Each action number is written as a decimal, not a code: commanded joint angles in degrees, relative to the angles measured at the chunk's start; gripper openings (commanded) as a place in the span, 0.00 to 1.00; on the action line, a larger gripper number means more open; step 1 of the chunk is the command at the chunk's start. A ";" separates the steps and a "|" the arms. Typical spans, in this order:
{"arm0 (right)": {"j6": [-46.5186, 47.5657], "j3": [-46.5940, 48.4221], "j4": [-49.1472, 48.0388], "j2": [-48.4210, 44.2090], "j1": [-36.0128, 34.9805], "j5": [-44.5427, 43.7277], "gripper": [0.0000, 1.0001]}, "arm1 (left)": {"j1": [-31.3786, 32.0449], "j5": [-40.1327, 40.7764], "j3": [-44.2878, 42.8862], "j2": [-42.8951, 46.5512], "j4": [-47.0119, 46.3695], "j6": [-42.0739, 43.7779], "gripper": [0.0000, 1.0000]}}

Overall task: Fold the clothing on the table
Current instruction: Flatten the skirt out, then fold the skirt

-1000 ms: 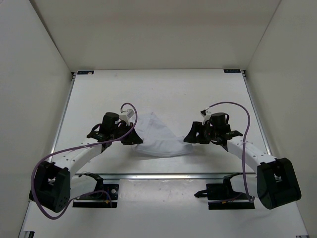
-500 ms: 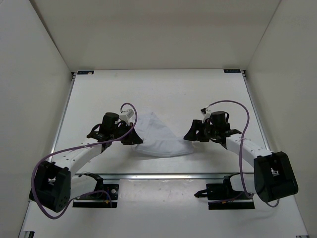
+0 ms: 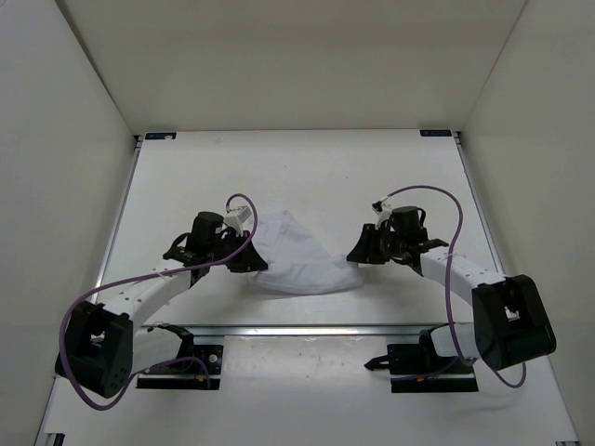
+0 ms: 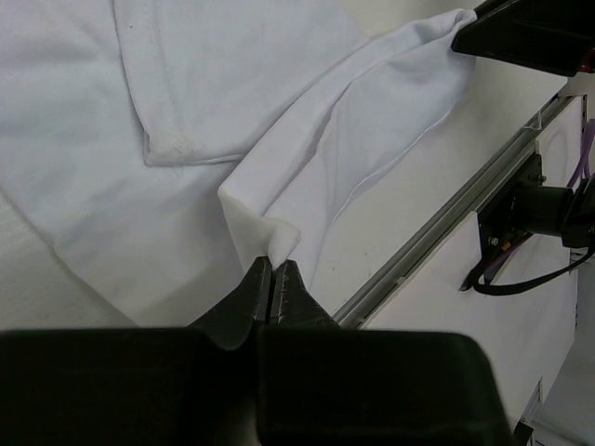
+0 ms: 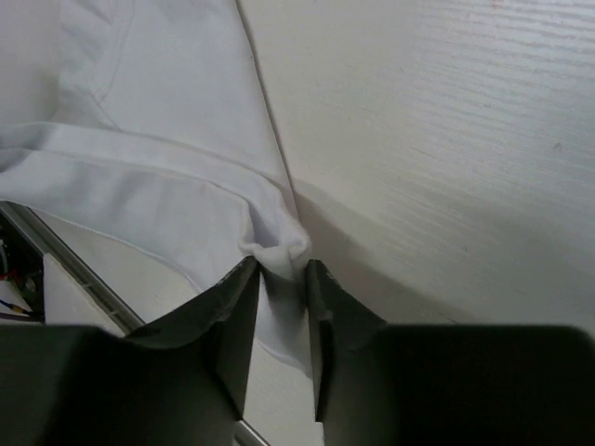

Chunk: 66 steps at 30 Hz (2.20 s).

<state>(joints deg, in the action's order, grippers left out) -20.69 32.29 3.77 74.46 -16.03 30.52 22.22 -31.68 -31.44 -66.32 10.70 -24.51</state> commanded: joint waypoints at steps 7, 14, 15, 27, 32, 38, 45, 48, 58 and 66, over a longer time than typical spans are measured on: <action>1.61 6.64 -0.35 3.59 -0.66 -0.20 0.00 | -1.12 -0.84 0.24 -1.34 -0.85 0.34 0.00; 6.53 25.51 7.98 10.95 3.97 -2.40 0.00 | -7.19 6.36 -15.82 -16.08 6.95 4.11 0.00; 7.84 32.67 8.70 12.19 5.12 -2.22 0.00 | -7.80 7.76 -22.37 -18.03 7.49 4.99 0.00; 17.61 88.93 20.84 24.09 7.50 -12.06 0.00 | -9.38 16.30 -95.94 -36.89 20.00 12.48 0.00; 18.67 55.33 16.98 12.31 7.34 -14.00 0.01 | -6.50 20.76 -60.23 -24.30 15.68 16.60 0.00; 13.06 22.17 16.01 -2.53 3.56 -12.43 0.00 | -0.78 20.87 -21.53 -3.94 13.11 9.05 0.00; 0.41 2.61 15.30 -16.70 -7.25 -9.00 0.00 | 4.68 19.73 -4.43 14.10 22.34 0.00 0.00; -1.63 0.14 13.99 -17.59 -6.21 -6.54 0.00 | 0.91 18.42 -3.46 14.48 22.18 0.08 0.00; 10.83 33.02 16.26 5.77 5.56 -5.65 0.00 | -4.19 14.72 -31.50 -15.83 13.82 6.57 0.00; 16.47 84.23 25.93 25.64 6.10 -11.80 0.00 | -5.35 24.02 -89.47 -37.56 27.53 16.51 0.00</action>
<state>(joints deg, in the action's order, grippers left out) -8.05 105.80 27.66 100.82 -9.93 21.91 16.43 -12.67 -108.49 -107.15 34.17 -13.76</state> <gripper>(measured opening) 0.031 0.035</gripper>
